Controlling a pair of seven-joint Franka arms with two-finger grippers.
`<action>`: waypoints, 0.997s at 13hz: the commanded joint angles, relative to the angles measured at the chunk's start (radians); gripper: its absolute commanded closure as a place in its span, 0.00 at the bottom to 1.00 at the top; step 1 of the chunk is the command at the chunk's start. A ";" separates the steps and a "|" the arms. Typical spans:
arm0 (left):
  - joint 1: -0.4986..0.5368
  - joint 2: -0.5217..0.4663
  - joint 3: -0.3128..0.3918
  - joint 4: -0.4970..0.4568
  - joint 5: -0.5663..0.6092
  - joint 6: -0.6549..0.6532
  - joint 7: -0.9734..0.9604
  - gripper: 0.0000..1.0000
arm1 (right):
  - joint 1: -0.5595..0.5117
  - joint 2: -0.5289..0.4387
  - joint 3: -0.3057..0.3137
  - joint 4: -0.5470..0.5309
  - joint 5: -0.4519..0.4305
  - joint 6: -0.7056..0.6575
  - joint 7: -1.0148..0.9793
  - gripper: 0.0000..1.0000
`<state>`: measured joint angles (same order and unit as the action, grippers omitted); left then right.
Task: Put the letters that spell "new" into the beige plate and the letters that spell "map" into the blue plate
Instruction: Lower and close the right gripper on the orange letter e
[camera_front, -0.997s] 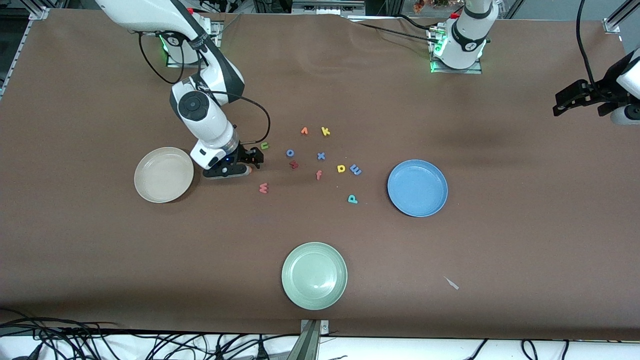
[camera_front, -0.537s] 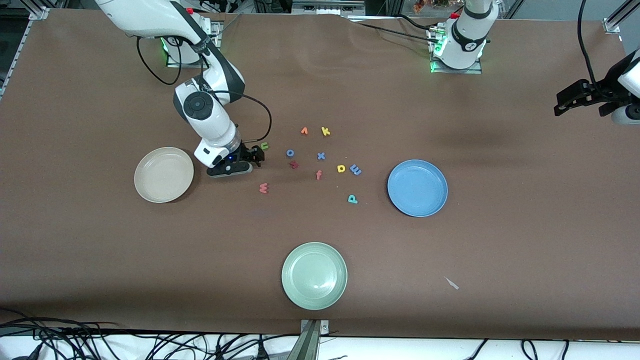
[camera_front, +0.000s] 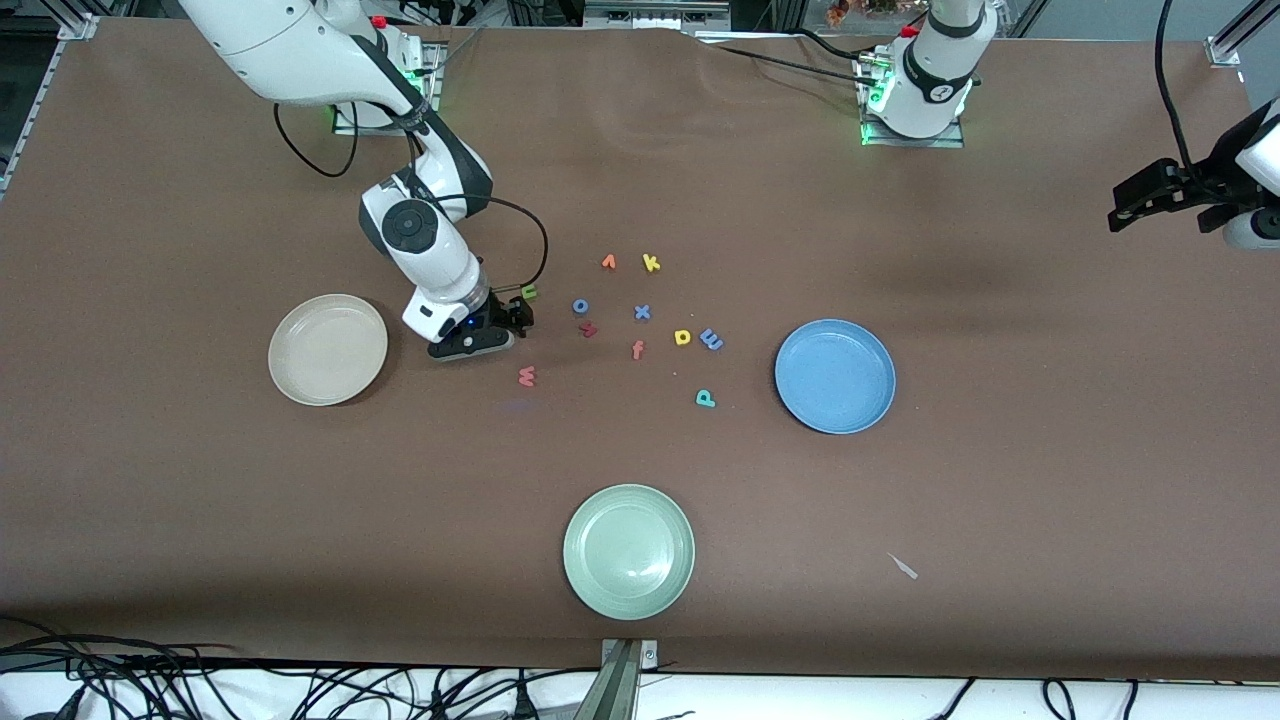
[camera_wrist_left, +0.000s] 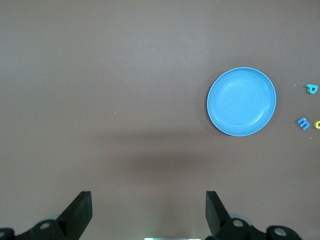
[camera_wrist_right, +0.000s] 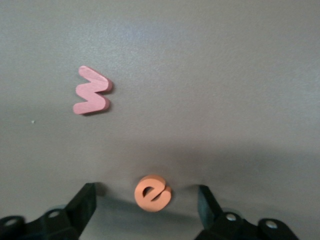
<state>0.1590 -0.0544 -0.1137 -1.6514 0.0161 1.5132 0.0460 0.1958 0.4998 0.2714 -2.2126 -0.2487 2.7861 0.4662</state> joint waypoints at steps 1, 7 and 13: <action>0.005 -0.004 -0.001 -0.001 0.015 0.009 0.023 0.00 | -0.007 0.003 -0.003 -0.001 -0.030 0.016 0.014 0.24; 0.005 -0.002 -0.001 -0.001 0.015 0.009 0.023 0.00 | -0.007 0.003 -0.003 -0.001 -0.034 0.016 0.008 0.64; 0.005 -0.002 -0.001 -0.001 0.015 0.009 0.023 0.00 | -0.010 -0.093 -0.034 0.045 -0.034 -0.150 -0.101 0.72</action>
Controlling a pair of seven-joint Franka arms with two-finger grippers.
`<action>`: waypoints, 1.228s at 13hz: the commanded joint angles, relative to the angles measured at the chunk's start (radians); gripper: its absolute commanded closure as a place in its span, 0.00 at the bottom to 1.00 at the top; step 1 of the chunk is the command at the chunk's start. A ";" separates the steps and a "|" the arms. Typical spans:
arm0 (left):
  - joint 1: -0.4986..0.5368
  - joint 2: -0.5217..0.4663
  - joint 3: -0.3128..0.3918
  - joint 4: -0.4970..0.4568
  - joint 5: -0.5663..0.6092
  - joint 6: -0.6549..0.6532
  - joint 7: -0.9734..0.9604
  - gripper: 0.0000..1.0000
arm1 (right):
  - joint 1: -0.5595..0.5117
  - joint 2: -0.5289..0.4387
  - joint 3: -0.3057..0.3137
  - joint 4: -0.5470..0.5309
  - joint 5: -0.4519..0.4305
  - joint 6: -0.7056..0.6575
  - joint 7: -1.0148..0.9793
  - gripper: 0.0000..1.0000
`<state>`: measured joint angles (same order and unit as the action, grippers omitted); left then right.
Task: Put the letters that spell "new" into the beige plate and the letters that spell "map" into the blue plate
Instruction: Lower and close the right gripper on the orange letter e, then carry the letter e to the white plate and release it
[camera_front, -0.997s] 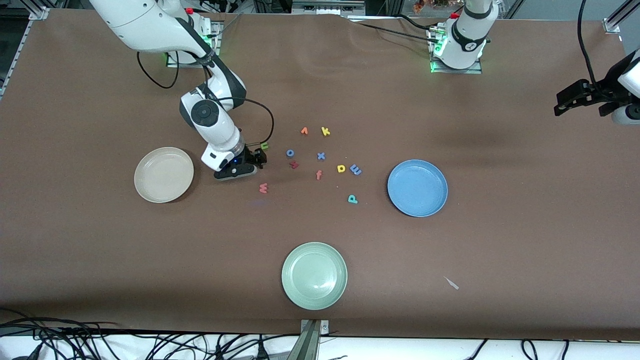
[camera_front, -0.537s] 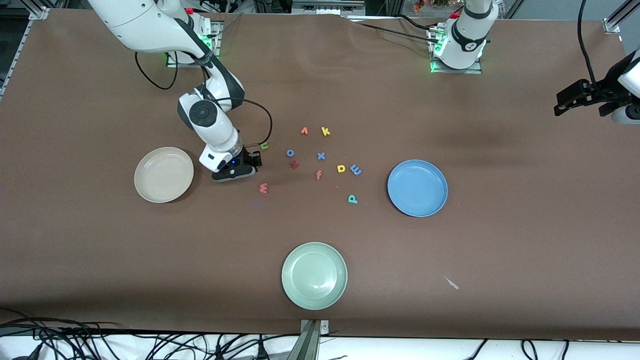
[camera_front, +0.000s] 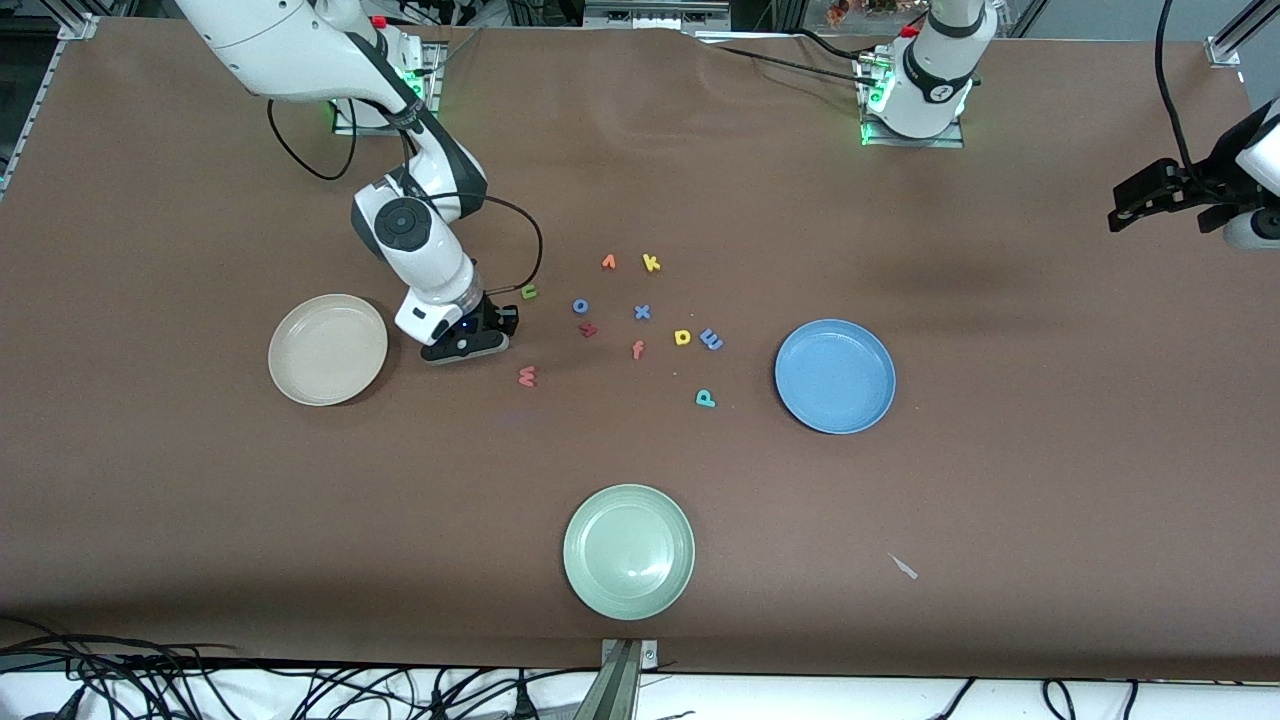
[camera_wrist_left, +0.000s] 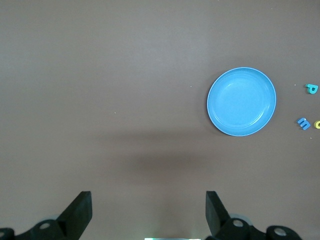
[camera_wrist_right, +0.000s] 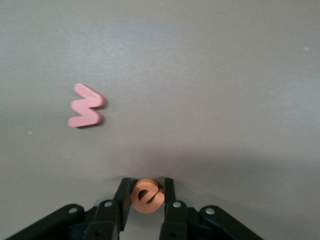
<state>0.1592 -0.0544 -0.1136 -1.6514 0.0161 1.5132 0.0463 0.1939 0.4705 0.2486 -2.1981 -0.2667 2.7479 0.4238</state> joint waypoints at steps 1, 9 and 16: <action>0.005 -0.002 -0.001 -0.001 0.015 0.008 0.023 0.00 | -0.013 -0.097 -0.026 0.070 -0.008 -0.214 -0.135 0.72; 0.005 -0.004 -0.001 -0.002 0.015 0.008 0.023 0.00 | -0.063 -0.228 -0.248 0.028 -0.003 -0.383 -0.596 0.61; 0.005 -0.002 -0.001 -0.002 0.015 0.008 0.023 0.00 | -0.068 -0.233 -0.154 -0.033 0.001 -0.246 -0.370 0.37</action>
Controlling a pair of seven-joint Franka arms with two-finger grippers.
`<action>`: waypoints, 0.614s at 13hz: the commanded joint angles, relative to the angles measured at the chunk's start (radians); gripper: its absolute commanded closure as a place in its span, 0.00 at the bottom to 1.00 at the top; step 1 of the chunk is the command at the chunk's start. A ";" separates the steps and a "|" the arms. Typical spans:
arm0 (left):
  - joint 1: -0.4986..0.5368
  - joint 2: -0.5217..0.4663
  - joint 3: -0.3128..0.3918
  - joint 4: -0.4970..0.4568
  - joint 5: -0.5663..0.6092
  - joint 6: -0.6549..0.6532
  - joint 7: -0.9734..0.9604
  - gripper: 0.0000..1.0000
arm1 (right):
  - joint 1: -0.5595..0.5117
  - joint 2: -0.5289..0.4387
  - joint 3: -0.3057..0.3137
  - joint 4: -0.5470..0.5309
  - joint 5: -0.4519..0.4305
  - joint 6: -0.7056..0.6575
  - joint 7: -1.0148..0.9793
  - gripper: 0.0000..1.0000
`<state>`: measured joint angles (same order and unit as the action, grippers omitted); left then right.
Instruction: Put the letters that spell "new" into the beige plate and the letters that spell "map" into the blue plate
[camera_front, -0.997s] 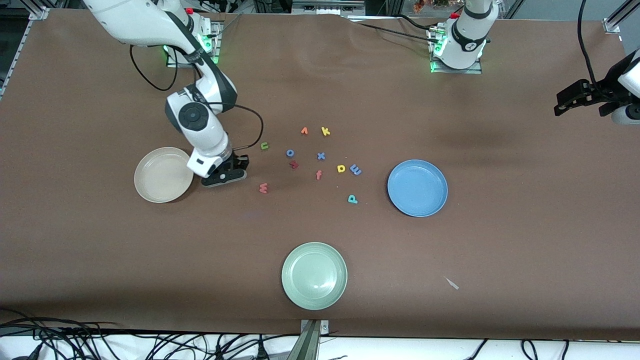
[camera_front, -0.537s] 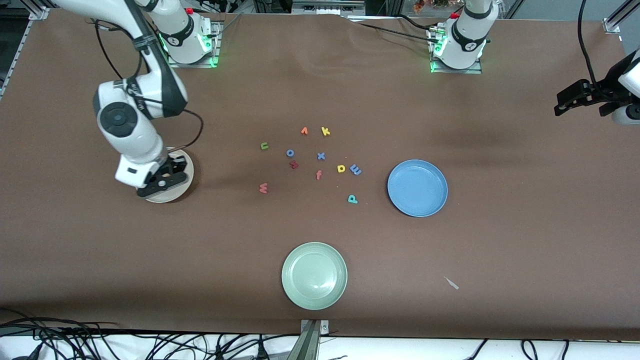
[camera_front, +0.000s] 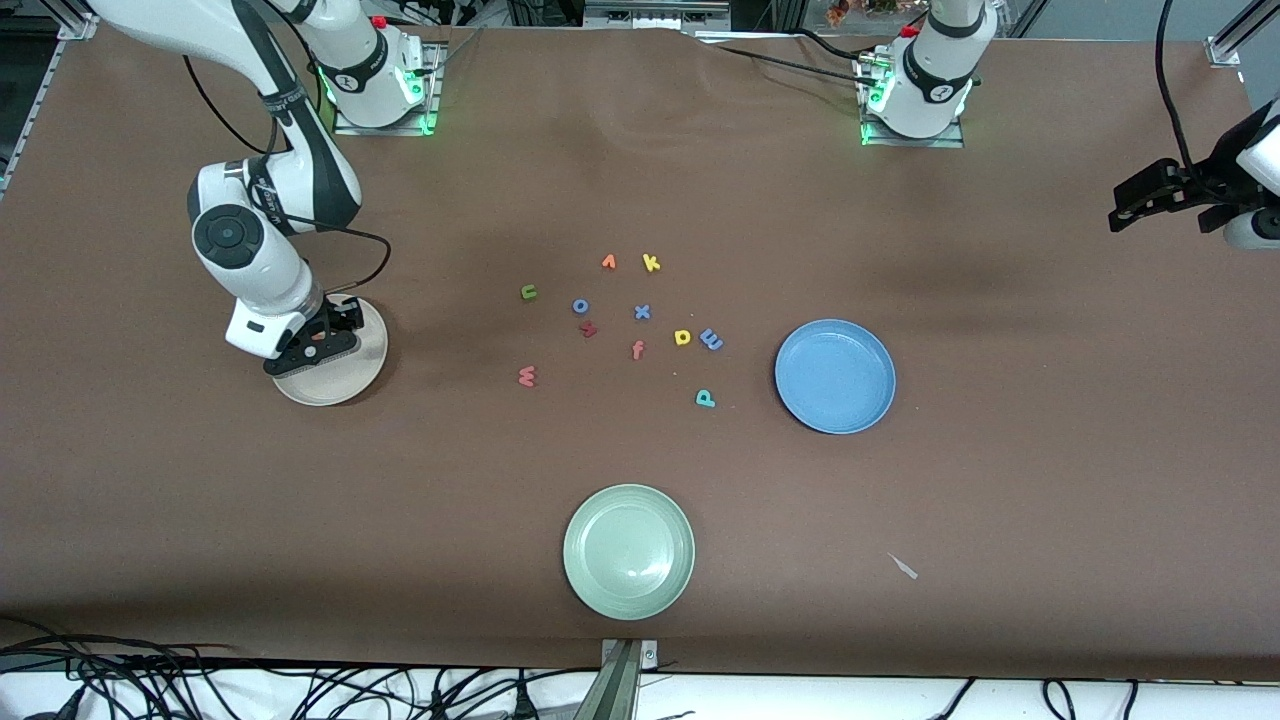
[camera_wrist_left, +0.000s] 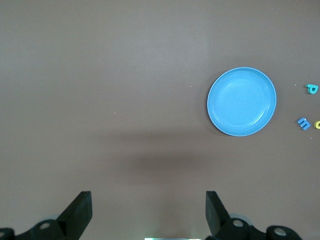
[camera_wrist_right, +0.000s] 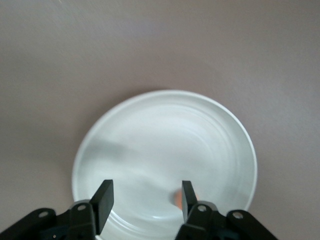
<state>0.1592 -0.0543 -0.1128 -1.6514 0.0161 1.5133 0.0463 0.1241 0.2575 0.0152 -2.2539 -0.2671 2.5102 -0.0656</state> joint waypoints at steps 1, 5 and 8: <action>0.005 -0.002 -0.002 -0.002 0.015 0.008 0.023 0.00 | 0.002 0.014 0.136 0.069 0.002 -0.017 0.229 0.37; 0.002 0.016 -0.005 -0.004 0.015 0.021 0.023 0.00 | 0.011 0.219 0.314 0.291 -0.017 -0.024 0.632 0.36; -0.024 0.051 -0.021 -0.008 0.013 0.047 0.010 0.00 | 0.061 0.327 0.336 0.385 -0.073 -0.021 0.798 0.36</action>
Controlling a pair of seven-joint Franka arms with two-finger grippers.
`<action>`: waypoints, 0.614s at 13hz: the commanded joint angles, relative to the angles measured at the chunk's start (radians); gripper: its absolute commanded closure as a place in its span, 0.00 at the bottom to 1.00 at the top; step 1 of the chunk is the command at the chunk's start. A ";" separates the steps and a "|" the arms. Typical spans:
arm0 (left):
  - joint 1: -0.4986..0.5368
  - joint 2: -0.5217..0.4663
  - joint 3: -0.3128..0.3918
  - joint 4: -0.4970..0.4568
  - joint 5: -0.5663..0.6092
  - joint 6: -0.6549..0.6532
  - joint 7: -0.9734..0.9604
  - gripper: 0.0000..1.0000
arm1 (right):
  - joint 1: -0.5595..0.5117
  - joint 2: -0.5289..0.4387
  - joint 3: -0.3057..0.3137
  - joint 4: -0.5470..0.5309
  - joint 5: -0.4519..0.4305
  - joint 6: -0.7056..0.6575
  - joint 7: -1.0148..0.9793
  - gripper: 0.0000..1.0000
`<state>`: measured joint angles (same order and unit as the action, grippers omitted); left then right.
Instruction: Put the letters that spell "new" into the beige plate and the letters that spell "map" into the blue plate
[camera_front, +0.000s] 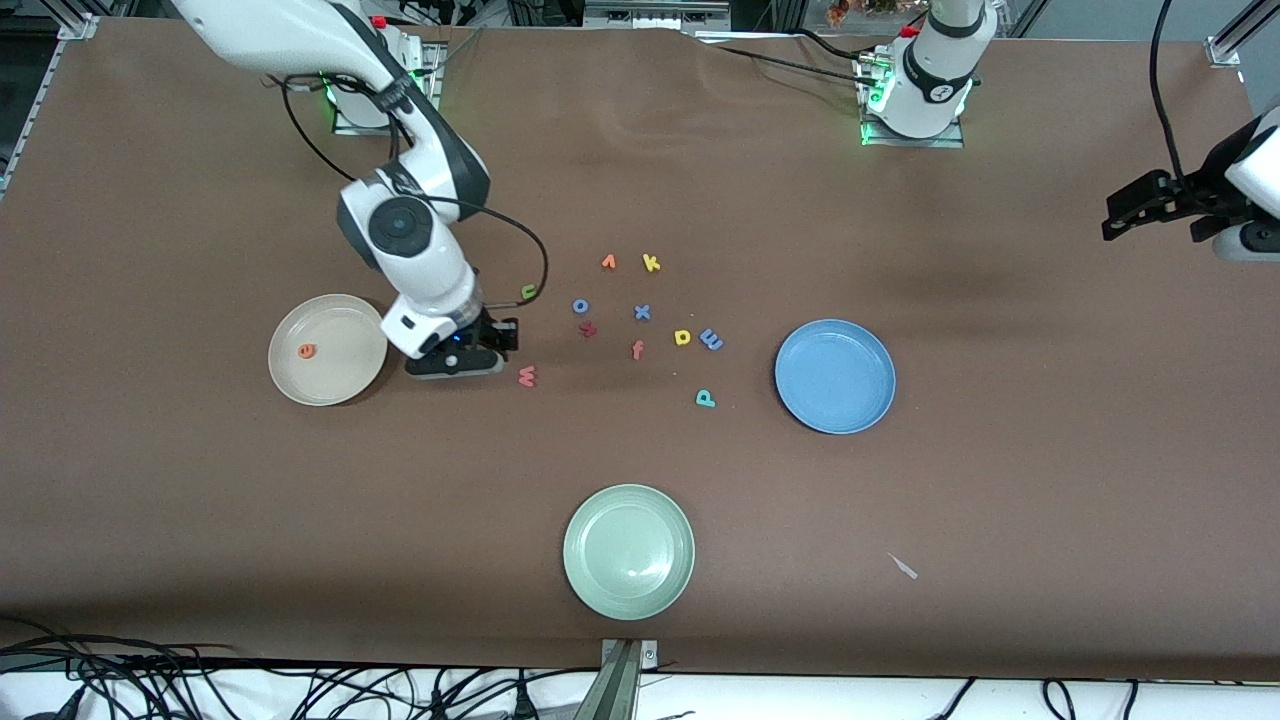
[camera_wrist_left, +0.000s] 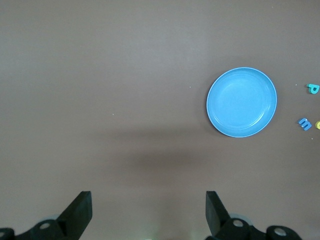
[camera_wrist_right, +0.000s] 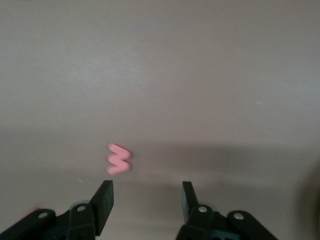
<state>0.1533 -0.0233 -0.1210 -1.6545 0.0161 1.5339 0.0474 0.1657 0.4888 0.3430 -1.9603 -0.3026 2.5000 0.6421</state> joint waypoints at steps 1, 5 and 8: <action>-0.021 0.040 -0.035 -0.010 0.013 0.038 0.002 0.00 | 0.035 0.128 0.008 0.113 -0.053 -0.003 0.122 0.37; -0.021 0.104 -0.190 -0.065 0.005 0.162 -0.222 0.00 | 0.058 0.181 0.008 0.149 -0.157 0.003 0.203 0.37; -0.023 0.184 -0.320 -0.077 0.005 0.259 -0.488 0.00 | 0.058 0.188 0.005 0.136 -0.190 0.034 0.205 0.38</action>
<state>0.1260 0.1204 -0.3806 -1.7282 0.0157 1.7414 -0.3053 0.2245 0.6598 0.3457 -1.8361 -0.4526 2.5138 0.8236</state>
